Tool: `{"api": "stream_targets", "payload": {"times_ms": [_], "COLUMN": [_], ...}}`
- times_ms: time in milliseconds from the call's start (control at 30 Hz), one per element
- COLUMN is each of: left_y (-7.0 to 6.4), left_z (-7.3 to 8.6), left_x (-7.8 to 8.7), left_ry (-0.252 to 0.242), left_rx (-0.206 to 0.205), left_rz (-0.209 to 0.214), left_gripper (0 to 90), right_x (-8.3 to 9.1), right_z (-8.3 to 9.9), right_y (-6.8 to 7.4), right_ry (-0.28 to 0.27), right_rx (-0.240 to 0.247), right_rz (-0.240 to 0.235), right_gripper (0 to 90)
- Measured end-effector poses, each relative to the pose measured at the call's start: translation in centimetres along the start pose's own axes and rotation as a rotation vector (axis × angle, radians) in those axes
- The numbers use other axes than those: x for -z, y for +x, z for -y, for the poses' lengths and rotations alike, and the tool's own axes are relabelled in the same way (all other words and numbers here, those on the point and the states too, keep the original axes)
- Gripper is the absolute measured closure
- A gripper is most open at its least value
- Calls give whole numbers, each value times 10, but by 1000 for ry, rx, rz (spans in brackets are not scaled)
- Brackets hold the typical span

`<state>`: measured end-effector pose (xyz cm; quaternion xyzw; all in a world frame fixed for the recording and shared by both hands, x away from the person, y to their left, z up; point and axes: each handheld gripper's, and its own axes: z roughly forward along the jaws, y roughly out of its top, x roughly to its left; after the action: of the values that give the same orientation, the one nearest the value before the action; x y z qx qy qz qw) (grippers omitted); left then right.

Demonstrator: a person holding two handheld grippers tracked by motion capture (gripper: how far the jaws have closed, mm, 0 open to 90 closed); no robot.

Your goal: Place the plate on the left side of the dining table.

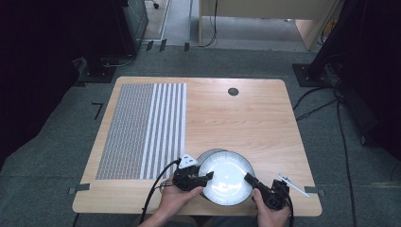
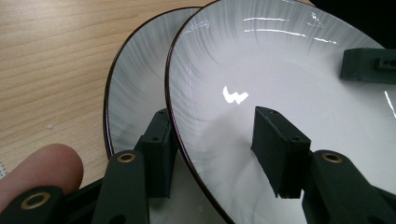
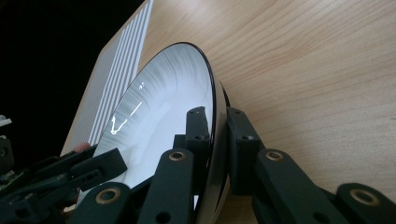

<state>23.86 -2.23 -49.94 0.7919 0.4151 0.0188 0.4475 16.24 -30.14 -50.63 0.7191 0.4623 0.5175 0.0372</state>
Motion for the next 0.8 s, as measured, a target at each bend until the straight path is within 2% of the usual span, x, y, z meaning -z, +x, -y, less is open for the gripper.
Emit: {"api": "stream_targets", "payload": {"times_ms": [300,567,800], "left_y": [-3,-4,-4], "left_z": [1,1,-1], "left_x": [5,6,9], "left_ry": [-19,-19,-26], "left_rx": [-3,0,3], "left_rz": [-9,-13,-20], "left_gripper": [524,538,585], "right_x": [1,2,3], "right_z": [-4,-5,-6], "right_y": [0,1,3], "right_ry": [-13,-4,-2], "right_rx": [-23,-37,-38], "right_rz": [-34,-29,-30], "right_gripper": [822,822,827]}}
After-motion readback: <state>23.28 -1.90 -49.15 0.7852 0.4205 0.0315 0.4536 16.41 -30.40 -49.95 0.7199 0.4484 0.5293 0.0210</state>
